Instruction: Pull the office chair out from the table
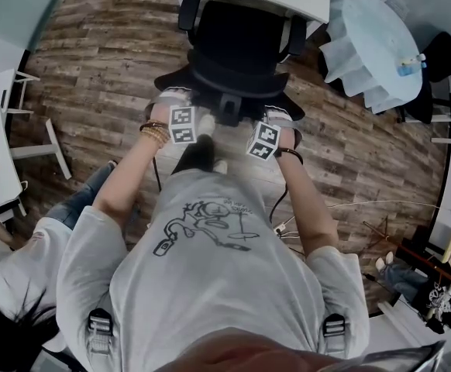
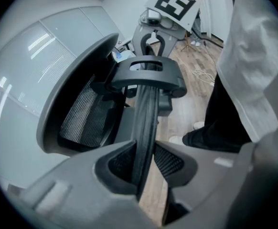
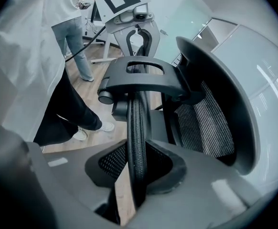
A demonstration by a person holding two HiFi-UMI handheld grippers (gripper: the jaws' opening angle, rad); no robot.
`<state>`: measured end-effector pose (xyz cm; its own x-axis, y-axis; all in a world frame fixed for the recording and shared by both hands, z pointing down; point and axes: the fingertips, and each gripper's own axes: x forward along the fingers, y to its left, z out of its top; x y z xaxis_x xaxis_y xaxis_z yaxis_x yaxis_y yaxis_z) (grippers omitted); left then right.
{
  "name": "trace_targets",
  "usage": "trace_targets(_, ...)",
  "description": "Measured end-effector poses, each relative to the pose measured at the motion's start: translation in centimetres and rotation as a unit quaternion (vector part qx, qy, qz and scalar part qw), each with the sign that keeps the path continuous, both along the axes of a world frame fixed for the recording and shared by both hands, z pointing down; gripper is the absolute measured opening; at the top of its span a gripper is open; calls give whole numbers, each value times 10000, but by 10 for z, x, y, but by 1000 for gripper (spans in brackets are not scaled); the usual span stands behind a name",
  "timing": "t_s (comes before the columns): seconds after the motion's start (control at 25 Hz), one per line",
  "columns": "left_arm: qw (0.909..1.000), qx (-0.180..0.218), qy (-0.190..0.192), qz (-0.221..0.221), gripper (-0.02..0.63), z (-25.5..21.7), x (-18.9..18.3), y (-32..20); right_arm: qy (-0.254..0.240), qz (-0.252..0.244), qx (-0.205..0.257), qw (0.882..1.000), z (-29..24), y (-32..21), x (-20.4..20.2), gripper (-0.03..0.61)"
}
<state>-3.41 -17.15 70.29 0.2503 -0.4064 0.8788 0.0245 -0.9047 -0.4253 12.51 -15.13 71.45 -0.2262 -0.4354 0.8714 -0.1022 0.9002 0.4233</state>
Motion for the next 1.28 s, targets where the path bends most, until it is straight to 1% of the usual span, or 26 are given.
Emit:
trace_targets(0.16, 10000, 44, 20, -26, 110, -1, -1, 31, 8, -2, 52, 10000, -3, 29, -1, 106)
trace_targets(0.32, 10000, 48, 3, -59, 110, -1, -5, 57, 13, -22, -4, 10000, -2, 54, -4, 106)
trace_targets(0.72, 10000, 10, 15, -35, 110, -2, -8, 98, -3, -40, 10, 10000, -4, 95, -8, 106)
trace_targets(0.84, 10000, 21, 6, -14, 110, -2, -13, 111, -19, -19, -35, 10000, -6, 108, -14, 106)
trace_targets(1.28, 9999, 121, 33, 92, 109, -2, -41, 168, 12, 126, 48, 9999, -4, 169, -43, 107)
